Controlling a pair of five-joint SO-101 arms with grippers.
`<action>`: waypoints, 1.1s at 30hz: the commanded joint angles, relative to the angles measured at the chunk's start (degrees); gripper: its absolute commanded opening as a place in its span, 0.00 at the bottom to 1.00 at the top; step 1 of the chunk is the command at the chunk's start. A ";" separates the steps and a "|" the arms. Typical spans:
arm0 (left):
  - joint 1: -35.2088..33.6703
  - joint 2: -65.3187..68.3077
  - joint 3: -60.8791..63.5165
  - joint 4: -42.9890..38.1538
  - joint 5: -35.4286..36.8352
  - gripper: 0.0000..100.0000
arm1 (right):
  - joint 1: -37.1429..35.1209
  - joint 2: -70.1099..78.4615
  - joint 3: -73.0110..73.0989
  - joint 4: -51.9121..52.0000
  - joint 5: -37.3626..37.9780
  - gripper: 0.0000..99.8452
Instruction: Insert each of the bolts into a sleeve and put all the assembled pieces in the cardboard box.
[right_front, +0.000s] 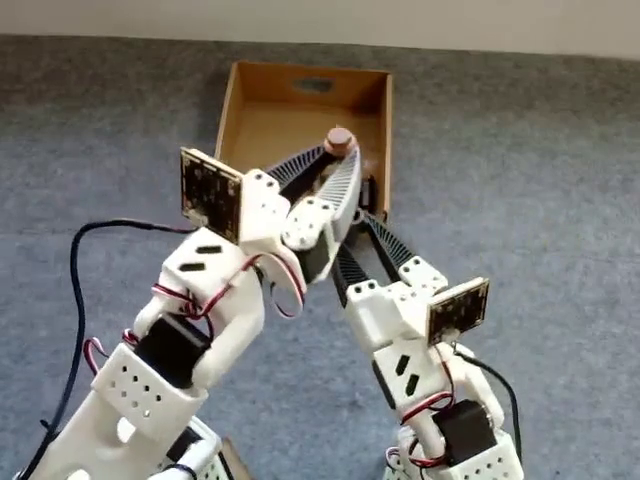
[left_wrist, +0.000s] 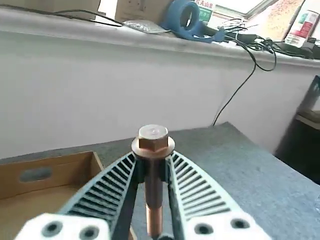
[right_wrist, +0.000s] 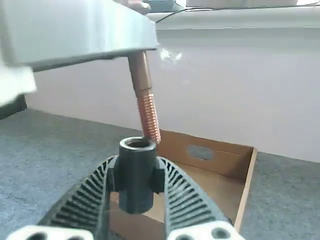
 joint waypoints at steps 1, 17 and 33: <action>0.75 -1.45 -1.01 -1.58 0.18 0.01 | -0.31 -0.75 -0.31 -0.04 0.62 0.01; 1.01 -1.54 -8.22 5.10 0.18 0.01 | -0.31 -0.75 -0.31 0.13 0.62 0.01; 1.36 -1.54 -7.78 12.31 0.44 0.01 | -0.31 -0.75 -0.31 0.13 0.62 0.01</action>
